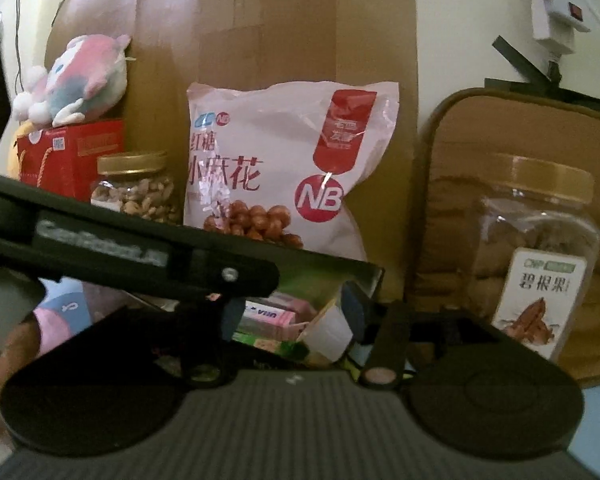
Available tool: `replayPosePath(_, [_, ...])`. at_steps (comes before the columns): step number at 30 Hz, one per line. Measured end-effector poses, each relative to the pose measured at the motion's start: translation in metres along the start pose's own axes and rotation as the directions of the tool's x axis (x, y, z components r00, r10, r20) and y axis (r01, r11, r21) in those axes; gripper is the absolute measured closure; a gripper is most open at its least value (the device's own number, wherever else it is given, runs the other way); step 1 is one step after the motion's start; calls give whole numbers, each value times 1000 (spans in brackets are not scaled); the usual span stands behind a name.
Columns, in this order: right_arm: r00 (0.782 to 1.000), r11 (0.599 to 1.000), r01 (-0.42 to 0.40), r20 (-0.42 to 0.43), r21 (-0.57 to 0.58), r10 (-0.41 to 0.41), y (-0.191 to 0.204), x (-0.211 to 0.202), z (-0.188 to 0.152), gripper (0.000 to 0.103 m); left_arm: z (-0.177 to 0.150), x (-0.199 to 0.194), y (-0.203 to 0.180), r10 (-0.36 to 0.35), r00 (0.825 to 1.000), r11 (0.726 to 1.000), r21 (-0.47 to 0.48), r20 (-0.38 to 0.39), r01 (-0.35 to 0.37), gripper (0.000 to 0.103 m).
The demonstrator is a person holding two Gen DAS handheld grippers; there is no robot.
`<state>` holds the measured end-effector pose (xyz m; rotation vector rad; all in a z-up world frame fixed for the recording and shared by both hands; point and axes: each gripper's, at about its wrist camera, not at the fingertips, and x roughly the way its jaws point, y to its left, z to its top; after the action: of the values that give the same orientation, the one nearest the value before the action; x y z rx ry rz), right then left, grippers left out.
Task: Organize snacks
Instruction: 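Withdraw the left tool from the black box toward the sheet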
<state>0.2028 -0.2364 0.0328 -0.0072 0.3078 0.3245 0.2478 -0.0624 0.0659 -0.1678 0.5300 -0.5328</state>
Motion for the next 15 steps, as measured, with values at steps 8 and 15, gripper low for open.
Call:
replayPosePath(8, [998,999,-40,40,21,39,7,-20,7,47,-17,-75,1,-51,996,999,-7,72,52,41])
replayPosePath(15, [990,988,-141,37,57,139,20,-66,-6,47,-58,-141,18,-38,996,999,-17,86,40,32])
